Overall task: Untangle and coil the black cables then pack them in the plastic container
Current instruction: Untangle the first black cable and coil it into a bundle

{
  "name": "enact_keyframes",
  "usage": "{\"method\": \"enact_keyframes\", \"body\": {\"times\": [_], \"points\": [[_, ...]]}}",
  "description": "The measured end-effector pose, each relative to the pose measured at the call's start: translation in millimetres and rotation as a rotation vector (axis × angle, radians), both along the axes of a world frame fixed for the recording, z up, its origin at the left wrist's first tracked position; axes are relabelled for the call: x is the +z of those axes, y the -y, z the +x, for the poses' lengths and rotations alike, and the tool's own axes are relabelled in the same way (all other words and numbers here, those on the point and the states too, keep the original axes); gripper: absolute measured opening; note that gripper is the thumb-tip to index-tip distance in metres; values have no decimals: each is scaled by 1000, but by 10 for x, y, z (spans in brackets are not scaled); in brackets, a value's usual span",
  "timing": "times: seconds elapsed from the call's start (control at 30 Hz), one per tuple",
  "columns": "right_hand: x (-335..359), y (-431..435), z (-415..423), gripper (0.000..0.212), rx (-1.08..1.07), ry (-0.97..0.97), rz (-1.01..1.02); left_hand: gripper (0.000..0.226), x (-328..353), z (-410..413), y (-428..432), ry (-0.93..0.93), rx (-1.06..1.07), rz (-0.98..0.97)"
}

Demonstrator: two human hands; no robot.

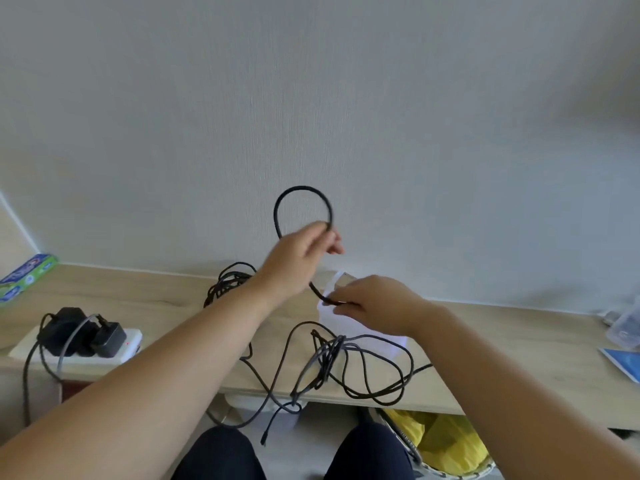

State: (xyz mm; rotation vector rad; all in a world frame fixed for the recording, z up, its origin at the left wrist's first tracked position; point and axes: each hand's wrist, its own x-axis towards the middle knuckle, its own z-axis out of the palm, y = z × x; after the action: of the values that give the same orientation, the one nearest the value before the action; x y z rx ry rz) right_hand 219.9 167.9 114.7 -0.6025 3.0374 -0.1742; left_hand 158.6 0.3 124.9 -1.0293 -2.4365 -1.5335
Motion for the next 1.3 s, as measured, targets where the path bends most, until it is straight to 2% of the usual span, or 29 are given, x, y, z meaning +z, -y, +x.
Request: {"method": "enact_keyframes", "body": {"times": [0.07,0.1,0.2,0.37,0.43,0.5,0.57,0.63,0.7,0.77,0.83,0.9,1.03,1.1,1.2,1.3], "points": [[174,94,8,26,88,-108,-81,26,-36,46,-17,-153,-27,-298],[250,91,14,20,110,-161,-176,28,-37,50,5,-145,-32,-358],[390,10,43,8,10,-251,-465,35,11,78,91,70,-61,-322],[366,-16,16,29,-186,-290,-798,46,258,139,170,495,-261,-95],[275,-44,9,37,-240,-189,-903,40,327,135,208,620,-317,16],[104,-94,24,38,-282,-71,-975,39,359,96,261,773,-325,234],[-100,-156,53,33,-365,53,-1036,41,373,33,321,902,-318,480],[-285,-210,66,19,-462,132,-1015,43,395,-11,366,990,-324,684],[-411,-268,56,5,-528,108,-992,43,419,-58,410,1047,-415,860],[-467,-323,19,10,-582,68,-1055,40,448,-99,426,1081,-573,1014],[-471,-349,-18,12,-607,94,-1038,45,474,-132,410,1073,-600,1141],[-449,-319,-41,13,-588,152,-992,54,530,-147,362,1014,-541,1223],[-431,-194,-39,17,-515,211,-1083,59,676,-115,265,880,-421,1235],[-439,-145,-48,19,-507,178,-954,58,725,-88,213,825,-361,1198],[-285,-26,-75,20,-445,142,-700,47,738,-47,108,679,-229,965],[14,95,-100,27,-324,69,-474,41,711,20,-10,341,-109,493]]}}
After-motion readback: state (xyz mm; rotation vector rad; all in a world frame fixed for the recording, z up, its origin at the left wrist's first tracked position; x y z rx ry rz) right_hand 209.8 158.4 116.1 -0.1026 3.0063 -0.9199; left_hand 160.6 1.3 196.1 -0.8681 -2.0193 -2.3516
